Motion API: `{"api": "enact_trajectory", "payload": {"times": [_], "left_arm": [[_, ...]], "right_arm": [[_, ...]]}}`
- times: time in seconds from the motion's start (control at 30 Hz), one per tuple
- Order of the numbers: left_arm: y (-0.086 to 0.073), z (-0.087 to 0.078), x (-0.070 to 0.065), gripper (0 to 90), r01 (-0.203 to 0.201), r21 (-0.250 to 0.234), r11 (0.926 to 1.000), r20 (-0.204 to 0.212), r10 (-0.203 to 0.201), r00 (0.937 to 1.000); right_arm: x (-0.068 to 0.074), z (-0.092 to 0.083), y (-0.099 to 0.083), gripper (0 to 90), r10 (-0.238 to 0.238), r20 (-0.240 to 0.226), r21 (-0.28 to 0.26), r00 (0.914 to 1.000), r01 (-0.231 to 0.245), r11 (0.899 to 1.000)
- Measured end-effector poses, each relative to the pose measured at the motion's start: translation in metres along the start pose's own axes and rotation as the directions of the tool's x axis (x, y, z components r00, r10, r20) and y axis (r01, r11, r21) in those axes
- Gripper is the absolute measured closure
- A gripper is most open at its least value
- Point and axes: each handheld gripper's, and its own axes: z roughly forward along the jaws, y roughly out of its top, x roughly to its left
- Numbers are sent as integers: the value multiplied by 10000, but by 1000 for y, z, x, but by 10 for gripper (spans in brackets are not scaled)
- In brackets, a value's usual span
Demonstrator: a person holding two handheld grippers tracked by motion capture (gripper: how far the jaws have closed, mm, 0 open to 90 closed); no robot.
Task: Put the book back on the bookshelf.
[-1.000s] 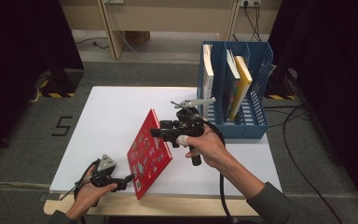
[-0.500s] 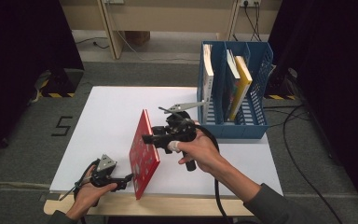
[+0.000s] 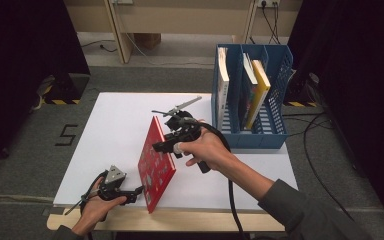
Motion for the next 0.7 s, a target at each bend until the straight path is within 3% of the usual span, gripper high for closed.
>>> {"api": "enact_trajectory", "payload": {"times": [0.07, 0.17, 0.2, 0.23, 0.3, 0.43, 0.53, 0.7], "left_arm": [[0, 0, 0, 152, -3, 10, 10000, 6, 3, 10000], [0, -1, 1, 152, -80, 5, 10000, -32, 80, 10000], [0, -1, 2, 144, -68, 15, 10000, -13, 68, 10000], [-1, -1, 3, 142, -34, 14, 10000, 14, 34, 10000], [-1, -2, 4, 122, 30, 7, 10000, 12, -30, 10000], [-1, -2, 4, 146, 26, -37, 10000, 125, -25, 9999], [-1, -1, 5, 152, 36, -49, 10000, 138, -36, 9999], [-1, -2, 9, 159, 242, -51, 9997, 96, -241, 9997]], "right_arm": [[0, 5, 4, 585, -256, 310, 504, 9992, 240, 9984], [-2, 10, 7, 621, -430, 416, 855, 9982, 393, 9956], [-4, 11, 8, 639, -644, 468, 833, 9968, 603, 9947], [-3, 12, 9, 656, -435, 486, 897, 9979, 390, 9952], [-6, 14, 11, 681, -813, 514, 879, 9954, 766, 9932], [-12, 14, 15, 693, -909, 431, 1109, 9949, 856, 9901], [-12, 10, 18, 713, -1117, 280, 993, 9933, 1085, 9891], [-11, -1, 21, 737, -1488, 476, 976, 9877, 1437, 9848]]}}
